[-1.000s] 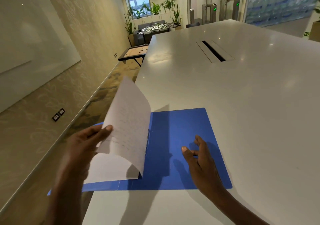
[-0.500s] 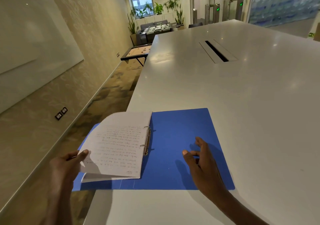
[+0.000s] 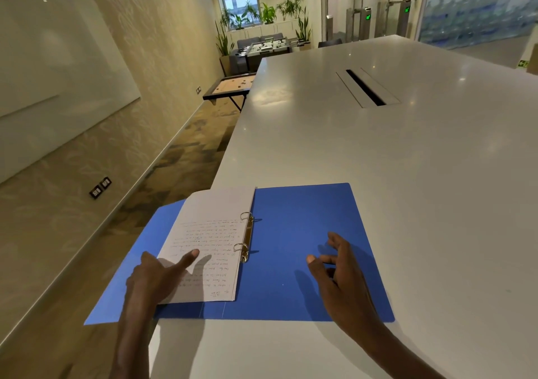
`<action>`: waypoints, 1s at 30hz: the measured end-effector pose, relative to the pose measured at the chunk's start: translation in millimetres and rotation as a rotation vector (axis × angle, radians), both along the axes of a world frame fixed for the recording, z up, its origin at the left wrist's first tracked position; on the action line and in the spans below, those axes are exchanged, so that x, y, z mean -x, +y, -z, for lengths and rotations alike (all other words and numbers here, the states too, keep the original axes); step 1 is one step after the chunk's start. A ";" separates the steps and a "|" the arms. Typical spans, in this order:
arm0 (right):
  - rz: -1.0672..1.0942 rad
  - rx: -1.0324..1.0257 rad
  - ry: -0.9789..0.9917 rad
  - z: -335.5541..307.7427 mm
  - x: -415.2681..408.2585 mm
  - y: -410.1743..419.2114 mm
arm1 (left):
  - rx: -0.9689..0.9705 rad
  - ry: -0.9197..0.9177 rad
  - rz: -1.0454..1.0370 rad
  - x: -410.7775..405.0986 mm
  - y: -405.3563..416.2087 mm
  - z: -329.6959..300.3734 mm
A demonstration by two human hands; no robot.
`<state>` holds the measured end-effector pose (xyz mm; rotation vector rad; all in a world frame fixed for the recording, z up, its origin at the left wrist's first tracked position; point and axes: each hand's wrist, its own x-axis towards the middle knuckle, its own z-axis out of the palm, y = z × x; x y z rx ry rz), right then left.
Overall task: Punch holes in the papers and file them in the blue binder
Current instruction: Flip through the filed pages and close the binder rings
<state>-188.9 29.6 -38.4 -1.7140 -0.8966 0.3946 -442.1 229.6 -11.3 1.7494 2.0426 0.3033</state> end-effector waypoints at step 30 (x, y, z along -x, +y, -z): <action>-0.005 -0.015 -0.027 1.4 0.1 -0.8 | 0.005 -0.301 -0.113 12.2 4.9 -30.4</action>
